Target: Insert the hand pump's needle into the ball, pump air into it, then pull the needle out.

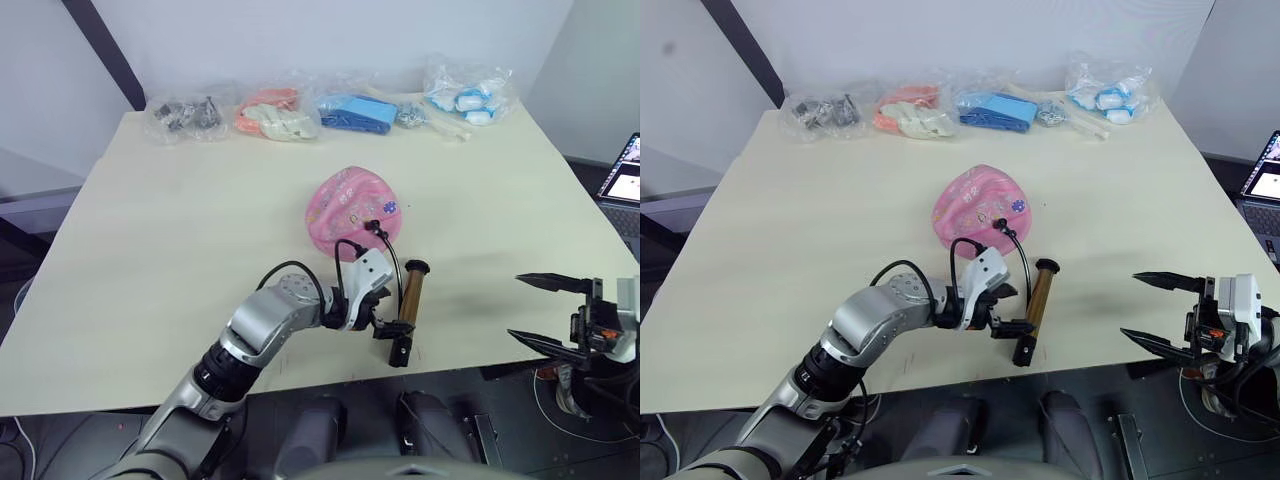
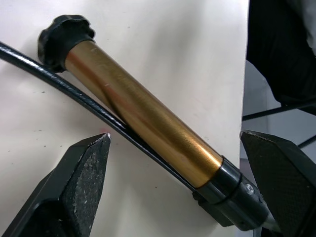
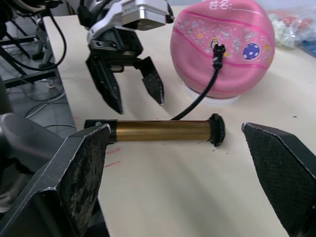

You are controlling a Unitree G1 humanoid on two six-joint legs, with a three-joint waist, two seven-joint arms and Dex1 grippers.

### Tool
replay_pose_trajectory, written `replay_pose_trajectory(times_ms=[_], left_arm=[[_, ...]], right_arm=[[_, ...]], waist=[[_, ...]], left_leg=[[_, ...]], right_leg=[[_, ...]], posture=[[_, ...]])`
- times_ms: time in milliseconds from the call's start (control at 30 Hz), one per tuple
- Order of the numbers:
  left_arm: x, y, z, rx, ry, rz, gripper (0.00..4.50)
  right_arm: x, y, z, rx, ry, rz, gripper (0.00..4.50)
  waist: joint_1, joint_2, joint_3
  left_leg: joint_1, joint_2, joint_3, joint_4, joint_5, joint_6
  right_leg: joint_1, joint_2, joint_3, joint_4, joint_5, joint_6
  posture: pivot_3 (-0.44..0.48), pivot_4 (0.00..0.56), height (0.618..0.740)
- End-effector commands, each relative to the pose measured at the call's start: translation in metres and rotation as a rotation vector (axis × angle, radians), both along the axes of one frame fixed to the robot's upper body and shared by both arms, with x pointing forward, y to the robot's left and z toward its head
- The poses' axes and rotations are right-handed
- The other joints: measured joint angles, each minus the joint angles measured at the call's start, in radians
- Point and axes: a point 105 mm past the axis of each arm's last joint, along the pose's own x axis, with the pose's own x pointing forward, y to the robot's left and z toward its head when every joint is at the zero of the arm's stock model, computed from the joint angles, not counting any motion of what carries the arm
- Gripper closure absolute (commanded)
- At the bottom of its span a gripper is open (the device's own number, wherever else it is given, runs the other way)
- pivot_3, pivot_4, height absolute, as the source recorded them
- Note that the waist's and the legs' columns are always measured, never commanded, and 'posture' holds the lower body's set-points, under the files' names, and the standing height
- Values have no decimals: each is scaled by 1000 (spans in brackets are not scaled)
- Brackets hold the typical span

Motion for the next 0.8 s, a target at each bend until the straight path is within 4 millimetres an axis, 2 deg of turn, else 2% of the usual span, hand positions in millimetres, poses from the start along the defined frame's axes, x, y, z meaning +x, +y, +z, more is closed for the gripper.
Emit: replay_pose_trajectory(times_ms=[33, 467, 667, 700, 767, 800], left_arm=[[-4, -8, -5, 7, 8, 8, 37], [-4, -16, -25, 86, 26, 39, 37], [-2, -17, -24, 75, 31, 55, 37], [-2, -16, -24, 70, 34, 57, 566], [-2, -14, -24, 78, 25, 56, 1251], [-1, -13, -24, 84, 20, 57, 1872]], right_arm=[[-4, -8, 10, -13, -31, -6, 0], [-7, -2, 7, 4, -40, -12, 0], [-7, -1, 8, 4, -47, -16, 0], [-6, -1, 8, 4, -48, -16, 0], [-6, -1, 8, 4, -51, -17, 0], [-5, -1, 8, 4, -51, -17, 0]], waist=[[0, 0, 0], [0, 0, 0], [0, 0, 0], [0, 0, 0], [0, 0, 0], [0, 0, 0]], left_leg=[[0, 0, 0, 0, 0, 0], [0, 0, 1, 0, 0, 0], [0, 0, 1, 0, 1, -1], [0, 0, 1, 0, 1, -1], [0, 0, 1, 0, 1, -1], [0, 0, 1, 0, 1, -1]], right_leg=[[0, 0, 0, 0, 0, 0], [0, 0, 1, 0, 0, 1], [0, 0, 1, 0, 0, 1], [0, 0, 1, 0, 0, 1], [0, 0, 1, 0, 0, 1], [0, 0, 1, 0, 0, 1]], posture=[[0, 150, 740], [0, 150, 740], [0, 150, 740], [0, 150, 740], [0, 150, 740], [0, 150, 740]])
